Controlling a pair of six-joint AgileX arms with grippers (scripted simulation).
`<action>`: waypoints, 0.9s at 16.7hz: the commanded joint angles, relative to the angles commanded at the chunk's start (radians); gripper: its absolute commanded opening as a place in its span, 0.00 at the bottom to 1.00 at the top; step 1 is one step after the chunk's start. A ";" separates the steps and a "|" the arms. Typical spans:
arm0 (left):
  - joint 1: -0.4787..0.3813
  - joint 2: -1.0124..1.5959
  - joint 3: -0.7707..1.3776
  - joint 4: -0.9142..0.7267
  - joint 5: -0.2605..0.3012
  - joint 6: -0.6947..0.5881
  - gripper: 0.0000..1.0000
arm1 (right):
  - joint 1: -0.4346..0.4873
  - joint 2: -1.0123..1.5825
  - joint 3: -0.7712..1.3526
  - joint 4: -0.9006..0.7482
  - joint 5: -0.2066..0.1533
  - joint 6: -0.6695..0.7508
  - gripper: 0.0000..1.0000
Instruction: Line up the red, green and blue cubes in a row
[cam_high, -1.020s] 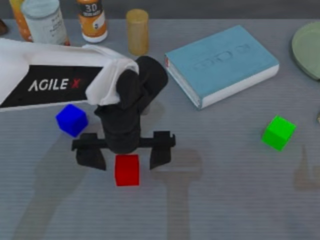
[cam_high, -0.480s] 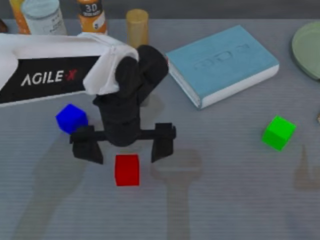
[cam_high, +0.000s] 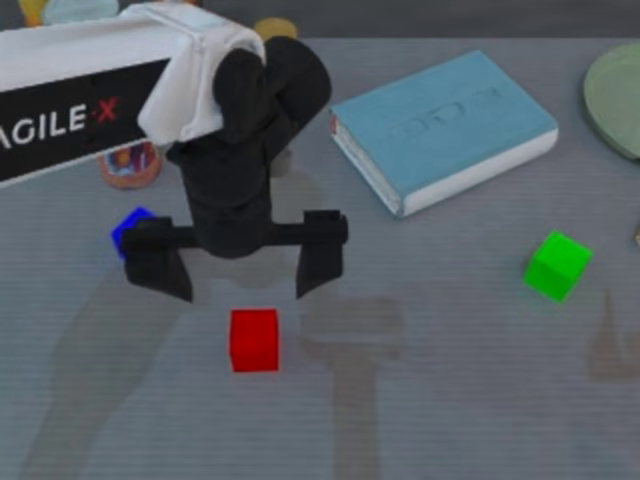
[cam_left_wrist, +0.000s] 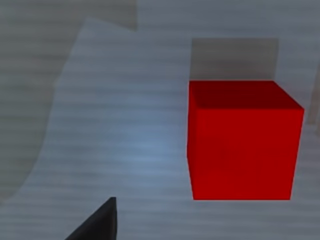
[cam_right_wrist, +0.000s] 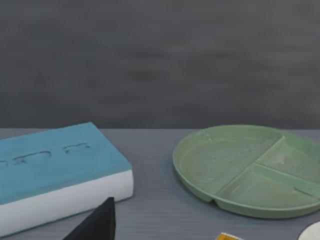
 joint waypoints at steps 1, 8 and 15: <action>-0.005 0.004 -0.002 0.003 0.000 0.000 1.00 | 0.000 0.000 0.000 0.000 0.000 0.000 1.00; 0.098 -0.215 -0.186 0.130 -0.009 0.011 1.00 | 0.032 0.215 0.208 -0.143 0.000 -0.080 1.00; 0.347 -0.872 -0.695 0.467 -0.021 0.132 1.00 | 0.115 0.895 0.721 -0.517 -0.001 -0.286 1.00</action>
